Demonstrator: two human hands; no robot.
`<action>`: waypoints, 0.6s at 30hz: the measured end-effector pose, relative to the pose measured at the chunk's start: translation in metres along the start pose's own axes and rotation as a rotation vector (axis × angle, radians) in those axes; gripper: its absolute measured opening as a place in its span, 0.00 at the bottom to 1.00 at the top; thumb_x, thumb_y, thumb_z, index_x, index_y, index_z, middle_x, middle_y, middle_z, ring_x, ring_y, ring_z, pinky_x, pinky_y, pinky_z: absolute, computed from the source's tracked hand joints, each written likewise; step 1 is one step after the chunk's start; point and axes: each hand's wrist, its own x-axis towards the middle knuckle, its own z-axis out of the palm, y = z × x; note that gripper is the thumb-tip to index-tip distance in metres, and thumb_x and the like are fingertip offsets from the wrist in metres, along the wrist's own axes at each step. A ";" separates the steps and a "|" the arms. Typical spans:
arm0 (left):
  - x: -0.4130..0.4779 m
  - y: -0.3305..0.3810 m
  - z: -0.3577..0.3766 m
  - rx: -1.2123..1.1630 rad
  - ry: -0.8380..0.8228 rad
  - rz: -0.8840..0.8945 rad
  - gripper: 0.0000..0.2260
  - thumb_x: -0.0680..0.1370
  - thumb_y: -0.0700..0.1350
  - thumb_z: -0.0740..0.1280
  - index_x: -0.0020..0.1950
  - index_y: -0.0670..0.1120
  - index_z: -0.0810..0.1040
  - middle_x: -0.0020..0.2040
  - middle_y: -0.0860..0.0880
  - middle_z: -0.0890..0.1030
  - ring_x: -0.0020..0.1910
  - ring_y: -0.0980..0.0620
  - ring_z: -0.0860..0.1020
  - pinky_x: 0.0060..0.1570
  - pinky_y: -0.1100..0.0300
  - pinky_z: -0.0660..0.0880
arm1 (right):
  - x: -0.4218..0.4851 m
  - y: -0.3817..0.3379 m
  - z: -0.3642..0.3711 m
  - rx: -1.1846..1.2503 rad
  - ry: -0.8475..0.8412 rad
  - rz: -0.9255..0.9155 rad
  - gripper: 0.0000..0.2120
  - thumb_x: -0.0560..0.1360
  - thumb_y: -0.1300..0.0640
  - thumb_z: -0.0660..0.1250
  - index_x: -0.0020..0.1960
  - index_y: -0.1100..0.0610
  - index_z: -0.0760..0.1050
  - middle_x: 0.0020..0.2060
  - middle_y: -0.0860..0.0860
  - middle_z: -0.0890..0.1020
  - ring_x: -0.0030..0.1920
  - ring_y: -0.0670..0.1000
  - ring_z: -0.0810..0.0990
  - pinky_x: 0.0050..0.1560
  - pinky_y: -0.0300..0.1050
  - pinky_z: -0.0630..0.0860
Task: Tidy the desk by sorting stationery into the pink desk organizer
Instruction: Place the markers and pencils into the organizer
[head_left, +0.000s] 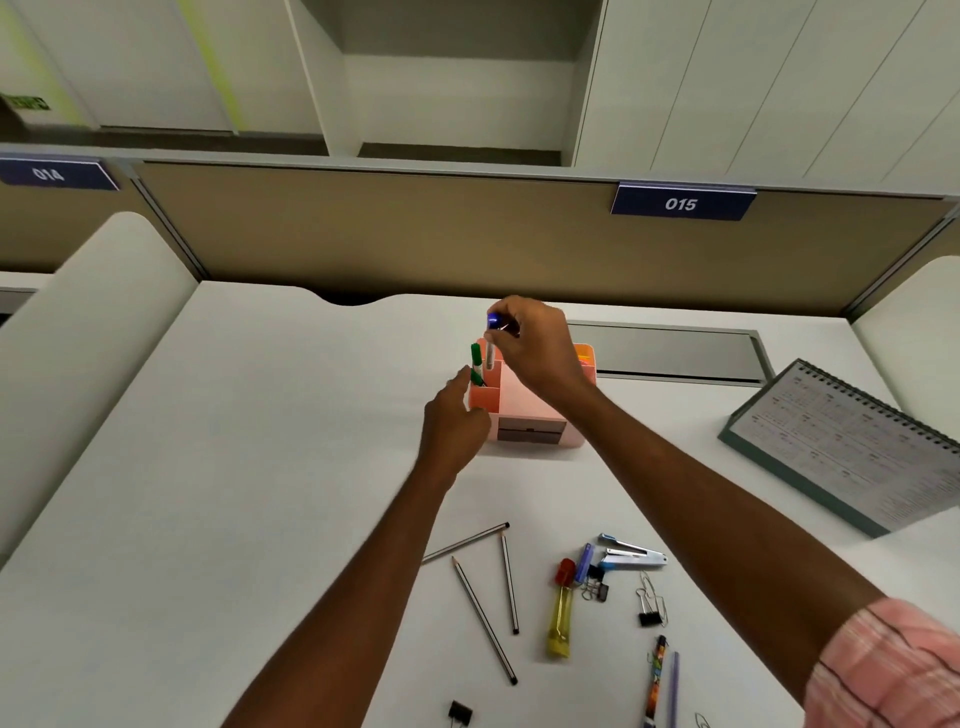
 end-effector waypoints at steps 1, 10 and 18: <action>0.003 0.000 0.003 0.025 -0.007 0.007 0.23 0.83 0.39 0.63 0.78 0.46 0.66 0.75 0.43 0.72 0.71 0.41 0.73 0.65 0.49 0.75 | 0.003 0.004 0.006 -0.009 -0.019 0.025 0.08 0.76 0.61 0.73 0.56 0.58 0.82 0.48 0.52 0.85 0.45 0.48 0.81 0.48 0.40 0.80; 0.037 -0.009 0.017 0.171 -0.042 0.104 0.22 0.83 0.45 0.63 0.77 0.52 0.64 0.64 0.45 0.78 0.60 0.42 0.80 0.57 0.47 0.82 | 0.006 0.041 0.041 -0.082 -0.124 0.194 0.09 0.81 0.54 0.67 0.56 0.58 0.83 0.48 0.53 0.85 0.44 0.49 0.81 0.49 0.40 0.76; 0.049 -0.004 0.020 0.160 -0.068 0.084 0.33 0.82 0.38 0.64 0.83 0.54 0.55 0.71 0.47 0.75 0.65 0.42 0.78 0.61 0.48 0.80 | 0.008 0.051 0.048 -0.116 -0.149 0.202 0.10 0.83 0.57 0.65 0.55 0.60 0.83 0.47 0.56 0.86 0.44 0.53 0.83 0.54 0.48 0.81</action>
